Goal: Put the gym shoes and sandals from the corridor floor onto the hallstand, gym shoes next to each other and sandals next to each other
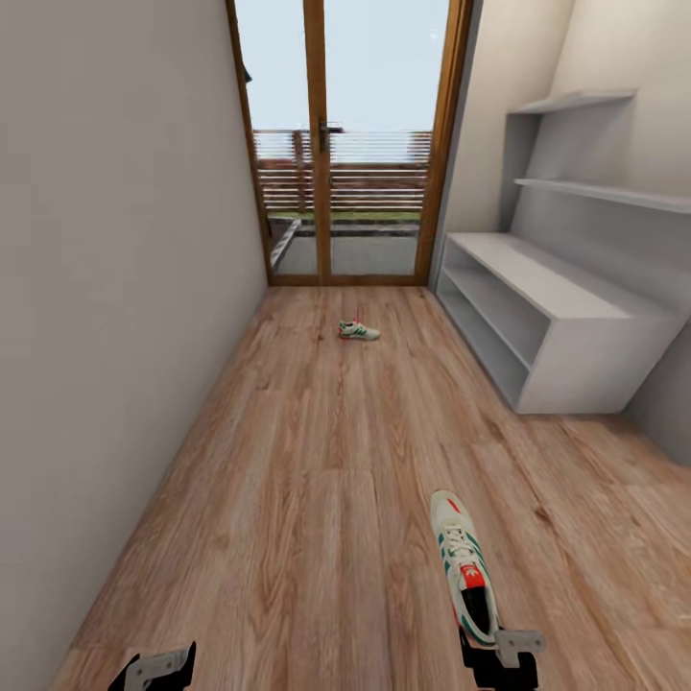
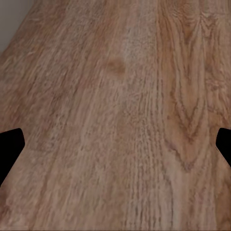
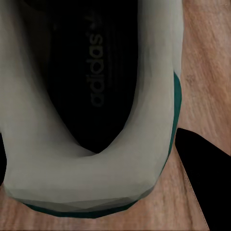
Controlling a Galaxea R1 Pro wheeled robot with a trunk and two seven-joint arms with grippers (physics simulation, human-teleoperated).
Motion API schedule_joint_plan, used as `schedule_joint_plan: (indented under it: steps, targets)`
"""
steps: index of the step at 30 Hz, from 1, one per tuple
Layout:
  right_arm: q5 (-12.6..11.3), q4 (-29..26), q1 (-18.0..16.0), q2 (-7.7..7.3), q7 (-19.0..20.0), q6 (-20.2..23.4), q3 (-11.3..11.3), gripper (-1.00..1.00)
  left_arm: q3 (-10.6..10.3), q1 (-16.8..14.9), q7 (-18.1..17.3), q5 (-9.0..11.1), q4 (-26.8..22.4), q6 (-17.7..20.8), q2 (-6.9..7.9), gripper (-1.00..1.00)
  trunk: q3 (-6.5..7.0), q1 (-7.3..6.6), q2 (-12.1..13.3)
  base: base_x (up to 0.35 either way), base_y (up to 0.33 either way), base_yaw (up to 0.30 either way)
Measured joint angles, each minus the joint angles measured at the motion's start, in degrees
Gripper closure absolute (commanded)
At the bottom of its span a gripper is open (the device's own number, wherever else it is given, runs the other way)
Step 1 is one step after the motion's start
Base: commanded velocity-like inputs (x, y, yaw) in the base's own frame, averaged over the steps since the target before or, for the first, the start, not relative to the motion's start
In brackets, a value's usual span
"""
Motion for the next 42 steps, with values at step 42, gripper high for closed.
schedule_joint_plan:
  steps: [42]
  targets:
    - [0.02,0.01,0.0,-0.12,0.0,0.0,0.01,1.0,0.0,0.0,0.0,0.0,0.01,0.0,0.08,-1.0,0.0,0.0,0.0,0.336,0.0,0.0]
